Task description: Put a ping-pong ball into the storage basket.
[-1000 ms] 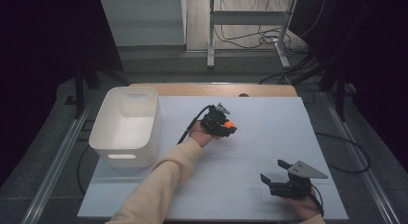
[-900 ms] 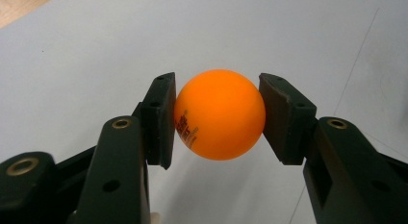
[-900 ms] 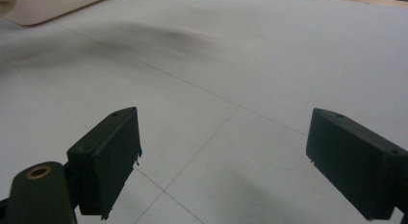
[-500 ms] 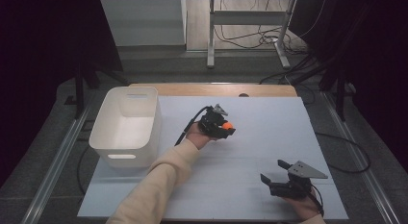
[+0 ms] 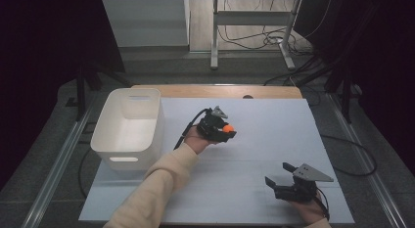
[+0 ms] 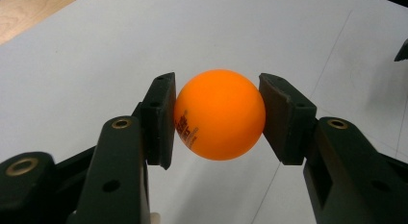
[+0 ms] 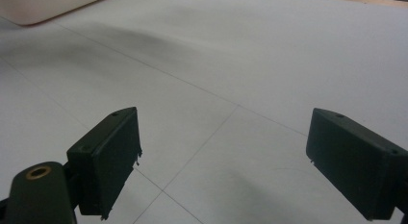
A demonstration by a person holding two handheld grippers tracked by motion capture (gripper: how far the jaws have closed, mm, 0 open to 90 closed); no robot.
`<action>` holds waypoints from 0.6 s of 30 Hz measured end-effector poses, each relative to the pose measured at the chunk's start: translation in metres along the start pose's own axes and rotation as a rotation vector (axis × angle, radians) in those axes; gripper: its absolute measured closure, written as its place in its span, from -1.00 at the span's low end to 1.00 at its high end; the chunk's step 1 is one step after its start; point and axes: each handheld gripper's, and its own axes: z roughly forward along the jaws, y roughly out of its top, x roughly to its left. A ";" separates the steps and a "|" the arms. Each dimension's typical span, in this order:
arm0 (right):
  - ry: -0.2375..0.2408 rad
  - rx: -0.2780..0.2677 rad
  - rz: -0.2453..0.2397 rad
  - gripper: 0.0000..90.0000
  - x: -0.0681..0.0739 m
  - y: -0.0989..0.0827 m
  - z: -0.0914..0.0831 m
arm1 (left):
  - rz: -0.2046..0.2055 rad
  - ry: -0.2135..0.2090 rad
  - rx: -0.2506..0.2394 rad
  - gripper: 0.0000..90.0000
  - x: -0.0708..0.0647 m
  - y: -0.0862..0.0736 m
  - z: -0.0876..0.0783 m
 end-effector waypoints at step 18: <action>-0.003 0.002 -0.004 -0.73 0.000 -0.001 -0.001 | 0.008 -0.003 -0.021 0.12 -0.003 -0.009 -0.022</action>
